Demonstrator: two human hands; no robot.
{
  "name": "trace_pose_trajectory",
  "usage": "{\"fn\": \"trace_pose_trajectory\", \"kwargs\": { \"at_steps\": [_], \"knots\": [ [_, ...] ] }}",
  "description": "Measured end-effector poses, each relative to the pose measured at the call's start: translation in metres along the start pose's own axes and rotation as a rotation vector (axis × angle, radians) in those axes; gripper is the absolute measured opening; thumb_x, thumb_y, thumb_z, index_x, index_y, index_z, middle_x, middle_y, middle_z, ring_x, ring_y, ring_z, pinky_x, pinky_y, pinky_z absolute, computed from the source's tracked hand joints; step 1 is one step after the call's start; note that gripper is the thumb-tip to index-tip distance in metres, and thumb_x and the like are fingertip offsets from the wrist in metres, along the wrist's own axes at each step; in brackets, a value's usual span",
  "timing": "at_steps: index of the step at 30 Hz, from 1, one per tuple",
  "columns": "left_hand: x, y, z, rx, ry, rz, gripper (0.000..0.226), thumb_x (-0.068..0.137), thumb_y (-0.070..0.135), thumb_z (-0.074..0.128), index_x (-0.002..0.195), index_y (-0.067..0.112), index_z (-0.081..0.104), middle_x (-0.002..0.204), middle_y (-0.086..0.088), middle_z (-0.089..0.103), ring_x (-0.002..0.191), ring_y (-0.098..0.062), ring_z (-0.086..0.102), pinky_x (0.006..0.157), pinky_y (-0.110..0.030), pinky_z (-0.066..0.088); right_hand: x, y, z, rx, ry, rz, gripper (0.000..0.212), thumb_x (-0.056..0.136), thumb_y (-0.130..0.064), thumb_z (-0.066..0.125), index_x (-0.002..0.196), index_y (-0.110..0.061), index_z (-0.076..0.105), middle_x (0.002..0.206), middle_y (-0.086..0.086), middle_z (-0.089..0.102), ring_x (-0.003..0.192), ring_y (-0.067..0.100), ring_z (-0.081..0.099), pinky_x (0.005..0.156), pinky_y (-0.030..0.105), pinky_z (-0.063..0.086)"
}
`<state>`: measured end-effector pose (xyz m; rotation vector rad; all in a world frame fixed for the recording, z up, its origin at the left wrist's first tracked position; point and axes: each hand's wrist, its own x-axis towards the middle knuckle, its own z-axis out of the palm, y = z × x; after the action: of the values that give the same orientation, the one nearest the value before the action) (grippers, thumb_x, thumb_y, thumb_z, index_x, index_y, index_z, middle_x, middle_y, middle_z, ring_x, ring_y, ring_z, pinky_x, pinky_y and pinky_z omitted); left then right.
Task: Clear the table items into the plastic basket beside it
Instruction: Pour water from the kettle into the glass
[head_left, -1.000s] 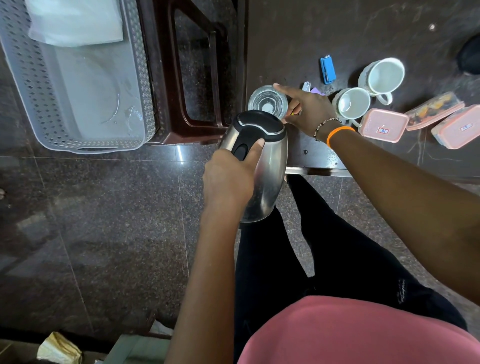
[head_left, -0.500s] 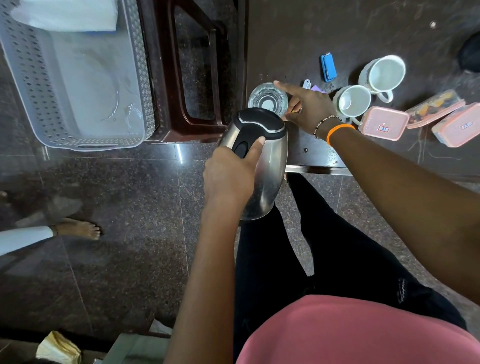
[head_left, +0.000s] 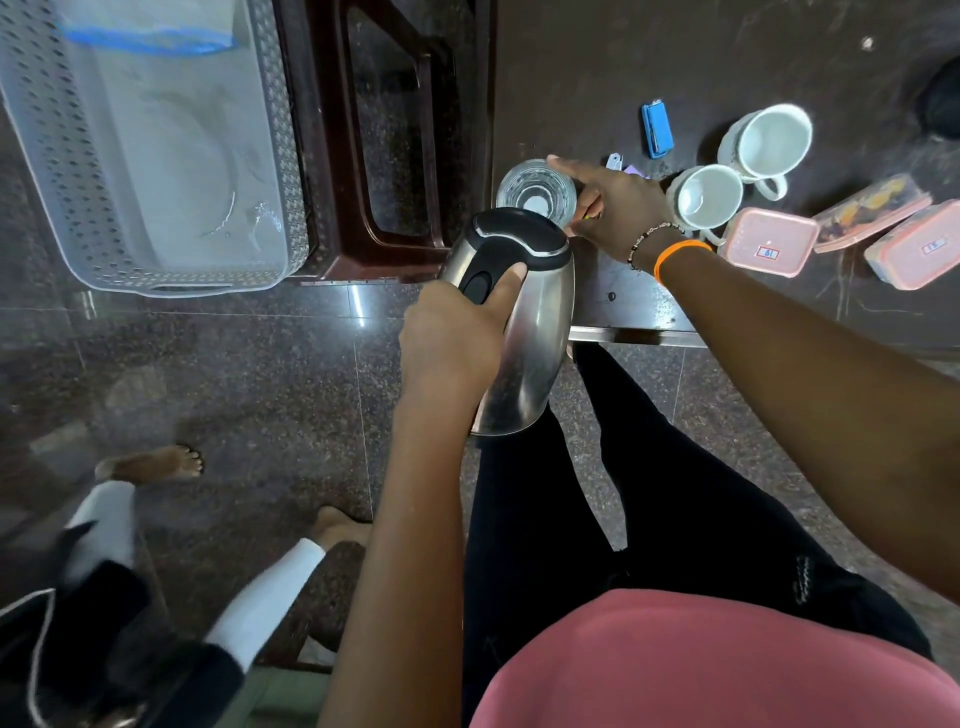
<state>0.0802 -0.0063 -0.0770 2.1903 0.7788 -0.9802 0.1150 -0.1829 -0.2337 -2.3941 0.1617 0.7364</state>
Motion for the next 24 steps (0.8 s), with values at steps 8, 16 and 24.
{"fn": "trace_pose_trajectory", "kwargs": {
  "at_steps": [8,16,24],
  "knots": [
    [-0.0009,-0.0007,-0.0007,-0.041,-0.007,0.012,0.065,0.076,0.063,0.058,0.088,0.0,0.063,0.087,-0.016,0.069,0.081,-0.036,0.066,0.079,-0.05,0.057,0.0014,0.0,-0.0004,0.013,-0.009,0.007,0.064,0.079,-0.022,0.063,0.134,-0.044,0.039,0.097,-0.004,0.073,0.102,0.015,0.062,0.1,0.037,0.038],
    [0.0015,-0.005,0.0006,-0.068,-0.018,0.019,0.071,0.074,0.065,0.058,0.096,-0.003,0.061,0.097,-0.021,0.068,0.091,-0.042,0.065,0.084,-0.054,0.055,-0.0009,-0.0034,-0.0021,0.032,-0.018,0.017,0.064,0.079,-0.02,0.064,0.134,-0.042,0.04,0.096,-0.002,0.073,0.099,0.016,0.064,0.101,0.038,0.041],
    [0.0038,-0.0076,0.0016,-0.087,-0.01,0.032,0.065,0.077,0.063,0.058,0.091,-0.001,0.062,0.09,-0.017,0.069,0.086,-0.038,0.066,0.082,-0.052,0.056,-0.001,-0.0042,-0.0003,-0.014,0.008,0.02,0.063,0.08,-0.021,0.061,0.135,-0.043,0.038,0.1,-0.004,0.073,0.103,0.019,0.062,0.1,0.036,0.04]
  ]
}}
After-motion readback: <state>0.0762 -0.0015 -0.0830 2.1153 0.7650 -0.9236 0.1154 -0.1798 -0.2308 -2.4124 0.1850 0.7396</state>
